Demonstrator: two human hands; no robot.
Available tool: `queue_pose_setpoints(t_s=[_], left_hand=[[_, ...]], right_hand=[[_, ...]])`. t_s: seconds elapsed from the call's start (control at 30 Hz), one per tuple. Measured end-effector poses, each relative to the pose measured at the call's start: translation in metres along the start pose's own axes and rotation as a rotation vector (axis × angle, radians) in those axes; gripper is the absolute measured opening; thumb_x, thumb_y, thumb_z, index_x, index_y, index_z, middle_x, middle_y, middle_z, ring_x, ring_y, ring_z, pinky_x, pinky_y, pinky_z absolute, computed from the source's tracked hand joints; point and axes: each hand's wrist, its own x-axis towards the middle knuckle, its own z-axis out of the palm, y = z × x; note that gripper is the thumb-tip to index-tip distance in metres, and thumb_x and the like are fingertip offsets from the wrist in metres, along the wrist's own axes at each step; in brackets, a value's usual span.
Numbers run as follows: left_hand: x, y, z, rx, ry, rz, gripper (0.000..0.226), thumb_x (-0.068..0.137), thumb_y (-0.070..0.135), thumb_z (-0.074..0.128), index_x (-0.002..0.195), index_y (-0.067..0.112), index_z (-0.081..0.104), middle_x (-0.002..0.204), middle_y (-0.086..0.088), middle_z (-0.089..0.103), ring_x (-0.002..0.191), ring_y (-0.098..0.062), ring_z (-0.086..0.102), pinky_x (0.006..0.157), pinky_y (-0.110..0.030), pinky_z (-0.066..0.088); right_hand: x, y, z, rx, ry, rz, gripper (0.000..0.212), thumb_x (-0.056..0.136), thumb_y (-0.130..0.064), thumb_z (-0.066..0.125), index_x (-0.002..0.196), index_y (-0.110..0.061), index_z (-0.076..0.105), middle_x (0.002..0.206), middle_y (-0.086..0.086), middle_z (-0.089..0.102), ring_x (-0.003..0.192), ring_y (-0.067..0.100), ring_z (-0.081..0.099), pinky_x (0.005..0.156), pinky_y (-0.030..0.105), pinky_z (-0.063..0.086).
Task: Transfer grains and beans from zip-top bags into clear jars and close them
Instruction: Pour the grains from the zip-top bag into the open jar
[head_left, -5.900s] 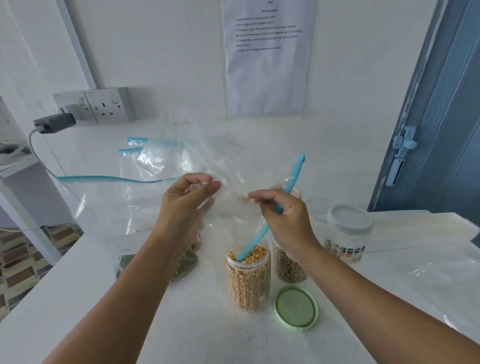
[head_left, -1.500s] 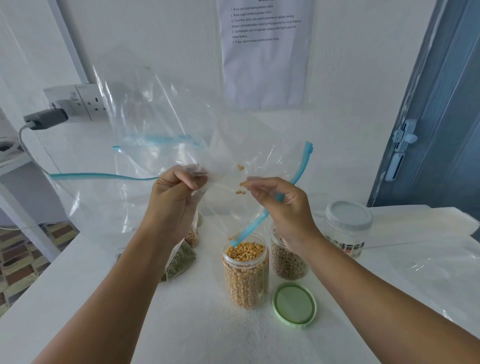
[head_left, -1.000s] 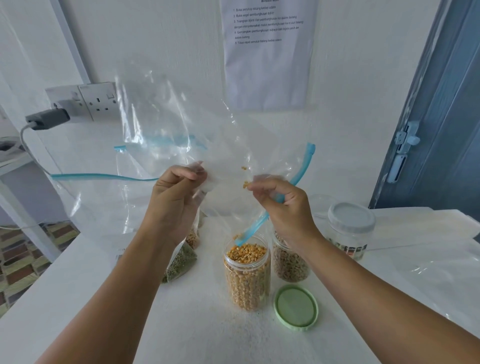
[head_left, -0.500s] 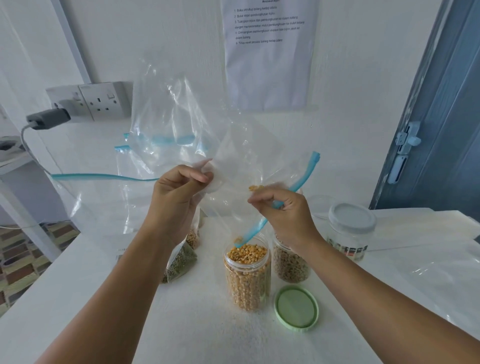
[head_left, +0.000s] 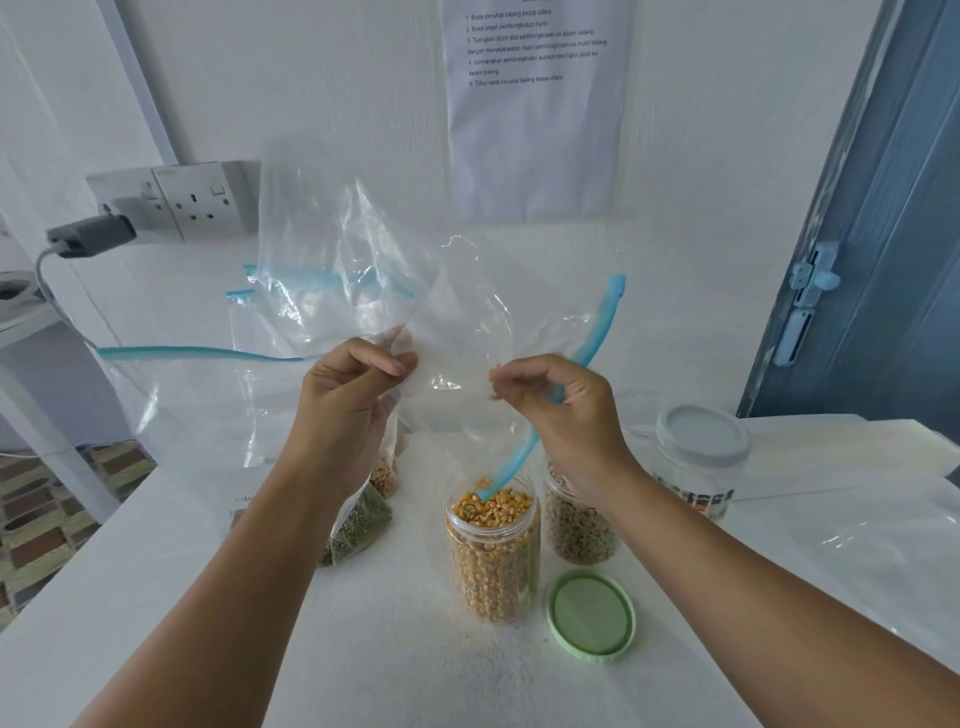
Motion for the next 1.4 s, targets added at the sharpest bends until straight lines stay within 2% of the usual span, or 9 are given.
queue_pose_setpoints(t_s=[0.1, 0.27, 0.4, 0.53, 0.73, 0.9, 1.07, 1.23, 1.4], left_hand=[[-0.002, 0.002, 0.003, -0.003, -0.019, 0.007, 0.036, 0.083, -0.003, 0.062, 0.057, 0.020, 0.072, 0.101, -0.002, 0.078, 0.100, -0.017, 0.074, 0.095, -0.032, 0.059], [0.003, 0.008, -0.004, -0.020, 0.019, 0.014, 0.034, 0.083, -0.001, 0.064, 0.057, 0.021, 0.071, 0.103, -0.001, 0.076, 0.106, -0.018, 0.072, 0.100, -0.034, 0.056], [0.004, 0.010, -0.006, -0.025, 0.003, 0.017, 0.035, 0.083, -0.002, 0.063, 0.057, 0.021, 0.071, 0.104, 0.001, 0.076, 0.107, -0.017, 0.071, 0.090, -0.030, 0.057], [0.004, 0.008, -0.009, -0.010, 0.010, 0.006, 0.035, 0.084, -0.002, 0.064, 0.059, 0.022, 0.071, 0.107, 0.003, 0.075, 0.110, -0.017, 0.069, 0.095, -0.033, 0.053], [0.002, 0.004, -0.009, 0.001, 0.020, -0.007, 0.022, 0.073, 0.007, 0.077, 0.058, 0.022, 0.071, 0.110, 0.003, 0.076, 0.111, -0.017, 0.070, 0.100, -0.036, 0.053], [-0.001, 0.003, -0.014, 0.000, 0.034, -0.026, 0.017, 0.068, 0.012, 0.081, 0.058, 0.023, 0.071, 0.108, 0.005, 0.075, 0.108, -0.015, 0.070, 0.109, -0.043, 0.047], [0.001, 0.010, -0.006, -0.005, 0.009, 0.005, 0.036, 0.083, -0.003, 0.065, 0.057, 0.022, 0.071, 0.111, 0.003, 0.076, 0.113, -0.017, 0.069, 0.102, -0.038, 0.050], [0.002, 0.016, -0.001, 0.009, -0.021, 0.026, 0.037, 0.083, -0.003, 0.063, 0.056, 0.022, 0.070, 0.111, 0.002, 0.077, 0.107, -0.016, 0.072, 0.102, -0.034, 0.052], [0.002, 0.007, -0.007, 0.017, 0.022, 0.002, 0.034, 0.083, -0.001, 0.065, 0.059, 0.022, 0.071, 0.101, 0.003, 0.075, 0.102, -0.016, 0.072, 0.098, -0.034, 0.052]], right_hand=[[0.000, -0.001, 0.000, -0.057, -0.043, -0.013, 0.017, 0.092, -0.004, 0.076, 0.097, -0.019, 0.080, 0.097, -0.009, 0.076, 0.099, 0.019, 0.074, 0.100, 0.034, 0.057], [-0.005, 0.000, -0.004, -0.015, -0.059, -0.006, 0.017, 0.096, -0.008, 0.072, 0.101, -0.021, 0.082, 0.115, -0.003, 0.074, 0.118, 0.019, 0.067, 0.109, 0.038, 0.051], [-0.009, -0.002, -0.003, 0.035, -0.037, 0.058, 0.017, 0.100, -0.018, 0.067, 0.114, -0.021, 0.077, 0.116, 0.001, 0.076, 0.113, 0.022, 0.071, 0.109, 0.045, 0.052], [-0.008, -0.005, 0.001, 0.101, -0.017, 0.060, 0.025, 0.103, -0.018, 0.063, 0.123, -0.026, 0.075, 0.119, 0.005, 0.074, 0.111, 0.025, 0.072, 0.105, 0.039, 0.054], [-0.008, 0.000, 0.004, 0.048, 0.018, 0.034, 0.027, 0.098, -0.006, 0.069, 0.119, -0.021, 0.077, 0.108, 0.004, 0.077, 0.104, 0.024, 0.073, 0.106, 0.038, 0.054], [-0.009, -0.006, 0.004, 0.021, 0.031, 0.039, 0.030, 0.097, -0.011, 0.072, 0.118, -0.031, 0.078, 0.109, -0.006, 0.075, 0.108, 0.014, 0.068, 0.103, 0.037, 0.056], [-0.007, -0.012, 0.008, 0.072, -0.004, 0.064, 0.035, 0.097, -0.020, 0.072, 0.121, -0.046, 0.074, 0.125, -0.010, 0.073, 0.120, 0.014, 0.067, 0.108, 0.035, 0.051], [-0.004, -0.014, 0.009, 0.138, 0.056, 0.054, 0.029, 0.097, -0.010, 0.071, 0.113, -0.033, 0.079, 0.109, -0.003, 0.077, 0.107, 0.011, 0.069, 0.098, 0.027, 0.054], [0.002, -0.019, 0.009, 0.206, 0.092, 0.047, 0.032, 0.093, -0.002, 0.073, 0.099, -0.032, 0.083, 0.099, 0.001, 0.075, 0.097, 0.012, 0.067, 0.092, 0.027, 0.054]])
